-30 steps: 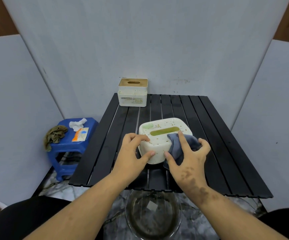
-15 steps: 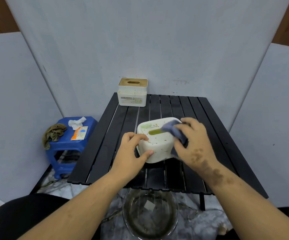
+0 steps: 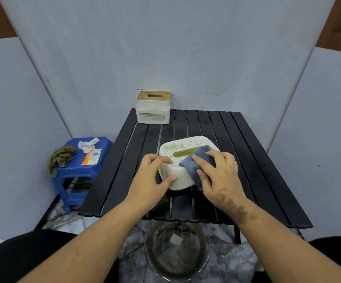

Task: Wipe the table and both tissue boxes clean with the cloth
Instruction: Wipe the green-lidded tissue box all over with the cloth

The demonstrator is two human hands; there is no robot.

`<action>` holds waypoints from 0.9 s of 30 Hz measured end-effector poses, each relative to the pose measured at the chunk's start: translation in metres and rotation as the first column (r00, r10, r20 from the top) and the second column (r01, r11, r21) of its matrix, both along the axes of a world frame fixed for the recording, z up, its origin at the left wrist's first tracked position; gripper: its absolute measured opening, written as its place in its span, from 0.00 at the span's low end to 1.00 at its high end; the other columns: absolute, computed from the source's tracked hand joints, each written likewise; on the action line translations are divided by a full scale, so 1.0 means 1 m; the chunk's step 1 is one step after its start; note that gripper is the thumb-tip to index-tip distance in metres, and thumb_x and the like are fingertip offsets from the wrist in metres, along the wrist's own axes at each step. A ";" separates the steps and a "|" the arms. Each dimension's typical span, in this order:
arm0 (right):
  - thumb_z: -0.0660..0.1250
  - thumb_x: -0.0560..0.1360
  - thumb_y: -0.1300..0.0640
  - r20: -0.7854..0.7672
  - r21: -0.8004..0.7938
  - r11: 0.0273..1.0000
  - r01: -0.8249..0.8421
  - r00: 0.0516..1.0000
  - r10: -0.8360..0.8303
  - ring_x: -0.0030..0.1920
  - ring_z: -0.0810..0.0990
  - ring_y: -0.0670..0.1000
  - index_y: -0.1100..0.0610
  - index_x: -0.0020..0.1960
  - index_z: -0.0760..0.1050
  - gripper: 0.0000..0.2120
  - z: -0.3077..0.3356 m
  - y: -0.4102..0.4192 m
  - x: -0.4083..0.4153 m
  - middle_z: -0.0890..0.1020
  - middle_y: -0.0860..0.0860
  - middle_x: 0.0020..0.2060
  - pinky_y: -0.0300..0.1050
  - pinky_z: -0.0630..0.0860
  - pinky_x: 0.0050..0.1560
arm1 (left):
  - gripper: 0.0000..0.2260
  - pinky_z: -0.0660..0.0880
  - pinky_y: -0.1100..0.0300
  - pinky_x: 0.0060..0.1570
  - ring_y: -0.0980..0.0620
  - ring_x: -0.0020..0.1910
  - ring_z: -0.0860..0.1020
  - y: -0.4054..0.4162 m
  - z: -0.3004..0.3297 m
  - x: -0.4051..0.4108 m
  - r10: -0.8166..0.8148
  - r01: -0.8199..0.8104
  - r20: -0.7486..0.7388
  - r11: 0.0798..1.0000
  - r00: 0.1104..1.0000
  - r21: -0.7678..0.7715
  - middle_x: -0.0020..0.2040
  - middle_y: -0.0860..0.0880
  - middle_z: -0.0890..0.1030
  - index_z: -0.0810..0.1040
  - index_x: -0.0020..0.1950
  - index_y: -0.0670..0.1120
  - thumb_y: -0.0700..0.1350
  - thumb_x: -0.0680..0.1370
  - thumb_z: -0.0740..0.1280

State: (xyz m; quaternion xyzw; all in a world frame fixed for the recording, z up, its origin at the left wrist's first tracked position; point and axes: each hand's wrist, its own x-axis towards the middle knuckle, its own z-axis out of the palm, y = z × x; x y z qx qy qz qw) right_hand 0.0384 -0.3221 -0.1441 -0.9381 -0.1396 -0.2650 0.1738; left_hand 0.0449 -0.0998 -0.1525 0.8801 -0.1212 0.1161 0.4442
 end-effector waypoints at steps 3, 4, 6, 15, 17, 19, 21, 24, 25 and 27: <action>0.64 0.76 0.55 0.015 0.122 0.992 -0.039 0.999 0.038 0.53 0.68 0.54 0.54 0.56 0.81 0.12 0.005 -0.009 0.013 0.75 0.50 0.53 0.52 0.73 0.54 | 0.18 0.77 0.60 0.50 0.58 0.57 0.76 0.001 0.001 0.000 -0.002 0.001 -0.018 1.000 1.000 -0.009 0.61 0.60 0.69 0.75 0.58 0.63 0.49 0.74 0.77; 0.65 0.76 0.57 0.018 0.145 0.989 -0.036 0.999 0.034 0.52 0.67 0.53 0.56 0.52 0.82 0.09 0.008 -0.011 0.017 0.76 0.49 0.50 0.51 0.73 0.52 | 0.18 0.76 0.61 0.50 0.58 0.57 0.76 0.000 0.001 0.000 -0.003 0.003 -0.021 1.000 1.000 -0.015 0.61 0.60 0.69 0.75 0.58 0.64 0.49 0.74 0.77; 0.67 0.76 0.59 0.013 0.149 0.989 -0.012 1.000 0.010 0.50 0.66 0.50 0.57 0.49 0.82 0.05 0.013 -0.011 0.023 0.76 0.49 0.48 0.49 0.73 0.50 | 0.17 0.75 0.63 0.50 0.59 0.57 0.76 0.000 0.002 0.000 -0.004 0.003 -0.028 1.000 1.000 -0.020 0.61 0.61 0.68 0.75 0.58 0.64 0.49 0.74 0.76; 0.69 0.75 0.54 0.035 0.114 0.993 0.035 0.999 -0.039 0.52 0.68 0.51 0.55 0.47 0.81 0.05 0.069 -0.006 0.029 0.75 0.47 0.48 0.46 0.69 0.52 | 0.17 0.77 0.58 0.52 0.60 0.57 0.74 -0.001 0.005 -0.001 0.009 -0.008 -0.023 1.000 1.000 0.017 0.60 0.62 0.68 0.74 0.58 0.64 0.50 0.75 0.76; 0.69 0.75 0.55 0.155 0.324 0.944 -0.059 0.988 0.008 0.49 0.69 0.47 0.55 0.47 0.79 0.03 0.092 0.000 0.028 0.73 0.47 0.46 0.37 0.69 0.49 | 0.17 0.78 0.57 0.54 0.57 0.57 0.75 -0.001 0.006 -0.001 0.010 -0.009 -0.019 0.999 1.000 0.038 0.60 0.62 0.68 0.74 0.58 0.65 0.51 0.75 0.76; 0.69 0.75 0.58 0.216 0.348 0.927 -0.138 0.974 0.064 0.48 0.70 0.47 0.56 0.46 0.78 0.02 0.089 0.002 0.027 0.73 0.48 0.46 0.32 0.67 0.48 | 0.17 0.78 0.56 0.55 0.57 0.57 0.75 0.000 0.005 0.000 0.009 -0.009 -0.016 0.999 1.000 0.042 0.60 0.62 0.68 0.74 0.58 0.64 0.51 0.75 0.76; 0.70 0.74 0.57 0.144 0.206 0.968 -0.145 0.983 0.116 0.47 0.70 0.49 0.56 0.45 0.76 0.04 0.060 0.000 0.026 0.75 0.48 0.45 0.36 0.69 0.49 | 0.17 0.78 0.54 0.56 0.58 0.57 0.74 0.001 0.004 0.000 0.009 -0.008 -0.011 0.999 1.000 0.041 0.60 0.61 0.68 0.74 0.59 0.64 0.51 0.75 0.76; 0.67 0.73 0.53 0.063 0.108 0.987 -0.121 0.991 0.115 0.46 0.71 0.49 0.54 0.45 0.74 0.05 0.028 -0.006 0.023 0.76 0.45 0.43 0.51 0.72 0.45 | 0.18 0.78 0.52 0.56 0.59 0.58 0.75 0.001 0.003 -0.001 0.005 -0.005 -0.005 0.998 1.000 0.055 0.61 0.61 0.68 0.73 0.59 0.65 0.51 0.75 0.75; 0.67 0.73 0.52 0.072 0.109 0.986 -0.125 0.990 0.118 0.46 0.72 0.49 0.54 0.45 0.74 0.06 0.026 -0.007 0.022 0.76 0.44 0.43 0.52 0.72 0.46 | 0.18 0.78 0.52 0.56 0.58 0.58 0.75 0.001 0.002 -0.001 0.008 -0.007 -0.006 0.999 1.000 0.053 0.61 0.61 0.68 0.73 0.59 0.65 0.51 0.75 0.76; 0.68 0.73 0.49 0.070 0.102 0.976 -0.192 0.980 0.186 0.50 0.75 0.48 0.53 0.51 0.76 0.10 0.027 -0.007 0.018 0.78 0.44 0.47 0.50 0.72 0.51 | 0.18 0.78 0.51 0.58 0.57 0.60 0.73 -0.001 0.002 -0.001 0.014 -0.015 0.007 0.999 1.000 0.037 0.62 0.60 0.66 0.74 0.58 0.64 0.50 0.74 0.76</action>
